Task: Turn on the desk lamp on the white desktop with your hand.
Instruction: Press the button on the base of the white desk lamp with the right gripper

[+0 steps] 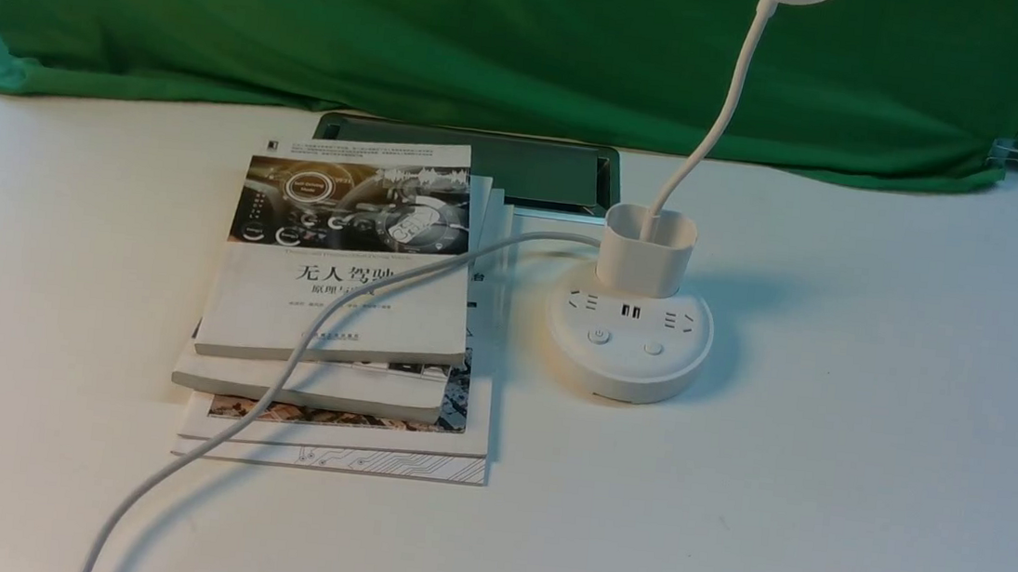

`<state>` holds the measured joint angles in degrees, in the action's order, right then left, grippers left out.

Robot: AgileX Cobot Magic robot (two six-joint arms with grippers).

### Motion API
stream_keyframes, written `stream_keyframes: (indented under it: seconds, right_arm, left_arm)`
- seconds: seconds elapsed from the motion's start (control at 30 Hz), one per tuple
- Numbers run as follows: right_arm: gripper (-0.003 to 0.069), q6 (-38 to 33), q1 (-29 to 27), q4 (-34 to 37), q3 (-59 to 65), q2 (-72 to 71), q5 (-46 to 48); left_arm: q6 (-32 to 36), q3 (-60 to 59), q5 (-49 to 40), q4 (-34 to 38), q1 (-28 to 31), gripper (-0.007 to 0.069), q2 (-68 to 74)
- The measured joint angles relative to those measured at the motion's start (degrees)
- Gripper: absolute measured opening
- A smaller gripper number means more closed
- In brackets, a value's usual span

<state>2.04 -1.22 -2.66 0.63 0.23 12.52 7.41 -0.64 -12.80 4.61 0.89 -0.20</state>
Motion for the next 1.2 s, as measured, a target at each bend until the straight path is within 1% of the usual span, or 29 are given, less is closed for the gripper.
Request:
stream_keyframes:
  seconds: [0.1,0.17,0.23,0.3,0.33,0.37,0.4,0.43,0.47,0.5,0.6,0.7,0.77,0.8,0.87,0.9,0.93,0.97,1.03,1.07,1.1,1.13,1.17,1.2]
  right_arm:
    - [0.0239,2.7,0.0,1.5,0.0,0.0,0.0]
    - [0.0239,8.9,0.0,4.4,0.0,0.0,0.0]
    - [0.0239,17.4,0.0,8.2,0.0,0.0,0.0]
    - [0.0239,27.3,0.0,11.4,0.0,0.0,0.0]
    - [0.0239,35.1,0.0,12.8,0.0,0.0,0.0]
    - [0.0239,38.2,0.0,13.5,0.0,0.0,0.0]
    - [0.0239,43.8,0.0,14.0,0.0,0.0,0.0]
    - [0.0239,44.3,0.0,14.0,0.0,0.0,0.0]
    - [0.0239,47.2,0.0,14.0,0.0,0.0,0.0]
    - [0.0239,48.3,0.0,13.8,0.0,0.0,0.0]
    - [0.0239,48.8,0.0,13.4,0.0,0.0,0.0]
    - [0.0239,47.9,0.0,13.3,0.0,0.0,-0.5]
    - [0.0239,44.8,0.0,13.3,0.0,0.0,-1.8]
    - [0.0239,44.4,0.0,13.3,0.0,0.0,-2.0]
    - [0.0233,37.7,0.0,13.2,0.0,0.0,-4.3]
    - [0.0232,37.0,0.0,13.2,0.0,0.0,-4.4]
    - [0.0226,32.3,0.0,13.1,-0.9,0.0,-4.3]
    - [0.0222,30.9,0.0,13.1,-1.6,-0.1,-4.1]
    - [0.0168,21.9,0.0,13.1,-6.4,0.5,-2.8]
    - [0.0145,19.6,0.0,13.1,-7.5,0.8,-2.5]
    - [0.0085,13.8,0.0,13.1,-12.0,3.0,-0.6]
    - [0.0071,12.1,0.0,13.1,-12.6,3.7,-0.3]
    - [0.0034,4.2,0.0,13.1,-18.4,7.9,2.9]
    - [0.0029,-0.1,0.0,13.1,-21.8,10.8,5.4]
  left_arm:
    - [0.0,0.0,0.0,0.0,0.0,0.0021,0.0]
    - [0.0,0.0,0.0,0.0,0.0,0.0021,0.0]
    - [0.0,0.0,0.0,0.0,0.0,0.0021,0.0]
    - [0.0,0.0,0.0,0.0,0.0,0.0021,0.0]
    - [0.0,0.0,0.0,0.0,0.0,0.0021,0.0]
    - [0.0,0.0,0.0,0.0,0.0,0.0021,0.0]
    - [0.0,0.0,0.0,0.0,0.0,0.0021,0.0]
    - [0.0,0.0,0.0,0.0,0.0,0.0021,0.0]
    - [0.0,0.0,0.0,0.0,0.0,0.0021,0.0]
    - [0.0,0.0,0.0,0.0,0.0,0.0021,0.0]
    - [0.0,0.0,0.0,0.0,0.0,0.0021,0.0]
    - [0.0,0.0,0.0,0.0,0.0,0.0021,0.0]
    - [0.0,0.0,0.0,0.0,0.0,0.0021,0.0]
    - [0.0,0.0,0.0,0.0,0.0,0.0021,0.0]
    - [0.0,0.0,0.0,0.0,0.0,0.0021,0.0]
    - [0.0,0.0,0.0,0.0,0.0,0.0021,0.0]
    - [0.0,0.0,0.0,0.0,0.0,0.0021,0.0]
    - [0.0,0.0,0.0,0.0,0.0,0.0021,0.0]
    - [0.0,0.0,0.0,0.0,0.0,0.0021,0.0]
    - [0.0,0.0,0.0,0.0,0.0,0.0021,0.0]
    - [0.0,0.0,0.0,0.0,0.0,0.0021,0.0]
    - [0.0,0.0,0.0,0.0,0.0,0.0021,0.0]
    - [0.0,0.0,0.0,0.0,0.0,0.0021,0.0]
    - [0.0,0.0,0.0,0.0,0.0,0.0021,0.0]
